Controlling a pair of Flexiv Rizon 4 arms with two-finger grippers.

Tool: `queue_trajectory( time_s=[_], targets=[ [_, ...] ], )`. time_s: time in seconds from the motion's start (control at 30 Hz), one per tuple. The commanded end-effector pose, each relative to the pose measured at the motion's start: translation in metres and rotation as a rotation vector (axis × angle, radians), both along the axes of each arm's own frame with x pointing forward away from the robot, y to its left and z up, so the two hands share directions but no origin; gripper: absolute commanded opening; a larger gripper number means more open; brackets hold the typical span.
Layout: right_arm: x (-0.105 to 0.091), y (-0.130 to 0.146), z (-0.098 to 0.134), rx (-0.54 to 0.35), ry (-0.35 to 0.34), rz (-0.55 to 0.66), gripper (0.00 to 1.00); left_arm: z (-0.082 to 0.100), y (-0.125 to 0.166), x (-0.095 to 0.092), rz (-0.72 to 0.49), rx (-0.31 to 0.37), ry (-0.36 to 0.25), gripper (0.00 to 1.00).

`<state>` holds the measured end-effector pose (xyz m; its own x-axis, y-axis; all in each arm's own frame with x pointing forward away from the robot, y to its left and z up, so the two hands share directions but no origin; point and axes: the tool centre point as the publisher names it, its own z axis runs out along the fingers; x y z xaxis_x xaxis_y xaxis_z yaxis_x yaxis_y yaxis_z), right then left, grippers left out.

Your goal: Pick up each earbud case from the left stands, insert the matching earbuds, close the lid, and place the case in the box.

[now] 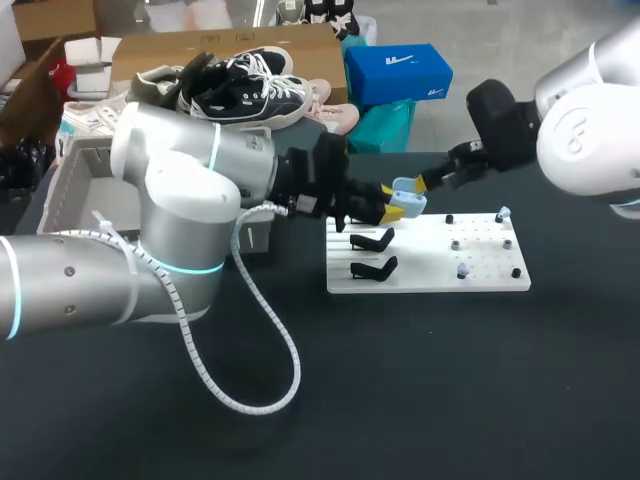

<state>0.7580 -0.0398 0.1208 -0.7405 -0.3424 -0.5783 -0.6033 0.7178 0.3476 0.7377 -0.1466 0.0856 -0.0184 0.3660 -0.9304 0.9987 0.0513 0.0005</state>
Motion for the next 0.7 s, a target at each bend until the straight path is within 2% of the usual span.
queue_trajectory(
  time_s=[0.03, 0.13, 0.2, 0.23, 0.43, 0.7],
  targets=[
    [-0.005, -0.008, 0.008, -0.011, -0.025, -0.016, 1.00, -0.002, 0.003, 0.001, 0.006, -0.030, 0.013, 0.00],
    [-0.010, -0.021, 0.014, -0.039, -0.055, -0.054, 1.00, 0.000, 0.005, 0.004, 0.021, -0.093, -0.002, 0.00],
    [-0.011, -0.030, 0.015, -0.129, -0.064, -0.102, 1.00, 0.005, 0.005, 0.005, 0.011, -0.138, -0.025, 0.00],
    [-0.012, -0.034, 0.016, -0.141, -0.068, -0.106, 1.00, 0.007, 0.004, 0.005, 0.014, -0.147, -0.043, 0.00],
    [-0.013, -0.063, 0.010, -0.210, -0.071, -0.167, 1.00, 0.015, -0.008, 0.009, -0.038, -0.181, -0.121, 0.00],
    [-0.011, -0.090, -0.012, -0.234, -0.055, -0.200, 1.00, 0.020, -0.023, 0.018, -0.065, -0.212, -0.159, 0.00]
  ],
)
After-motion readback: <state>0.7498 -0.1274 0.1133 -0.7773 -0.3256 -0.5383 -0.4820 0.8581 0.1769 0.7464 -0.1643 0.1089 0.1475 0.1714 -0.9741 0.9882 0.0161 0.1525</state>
